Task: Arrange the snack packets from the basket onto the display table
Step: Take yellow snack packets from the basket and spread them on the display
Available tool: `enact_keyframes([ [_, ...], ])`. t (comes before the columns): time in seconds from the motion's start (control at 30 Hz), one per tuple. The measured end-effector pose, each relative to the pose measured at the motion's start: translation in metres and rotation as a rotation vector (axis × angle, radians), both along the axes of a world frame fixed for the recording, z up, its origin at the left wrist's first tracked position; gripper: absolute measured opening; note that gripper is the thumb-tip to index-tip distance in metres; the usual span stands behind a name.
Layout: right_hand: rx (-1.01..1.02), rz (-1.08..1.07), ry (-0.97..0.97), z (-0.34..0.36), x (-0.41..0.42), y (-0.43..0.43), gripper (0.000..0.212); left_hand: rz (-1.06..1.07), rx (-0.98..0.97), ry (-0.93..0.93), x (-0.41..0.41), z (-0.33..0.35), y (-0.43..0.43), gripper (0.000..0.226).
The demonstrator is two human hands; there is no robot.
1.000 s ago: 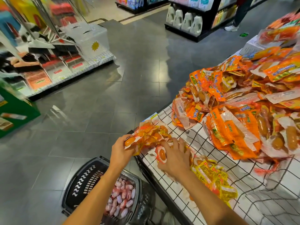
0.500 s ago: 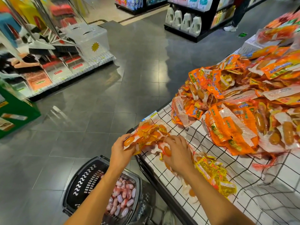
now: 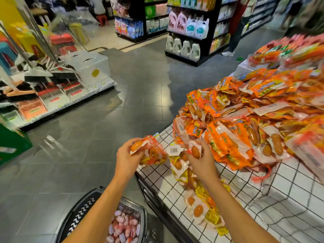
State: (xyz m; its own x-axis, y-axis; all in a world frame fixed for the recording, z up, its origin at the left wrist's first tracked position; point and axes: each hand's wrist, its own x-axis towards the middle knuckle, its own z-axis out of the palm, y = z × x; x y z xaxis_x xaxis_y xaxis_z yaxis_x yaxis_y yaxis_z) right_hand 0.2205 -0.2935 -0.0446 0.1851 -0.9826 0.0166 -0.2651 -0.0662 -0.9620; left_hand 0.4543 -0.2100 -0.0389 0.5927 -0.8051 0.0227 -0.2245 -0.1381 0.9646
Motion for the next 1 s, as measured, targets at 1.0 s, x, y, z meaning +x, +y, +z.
enact_keyframes([
  [1.0,-0.190,-0.266,-0.060,0.098,-0.065,0.083,0.043,-0.199,-0.167,0.033,-0.032,0.077,0.044,0.032],
])
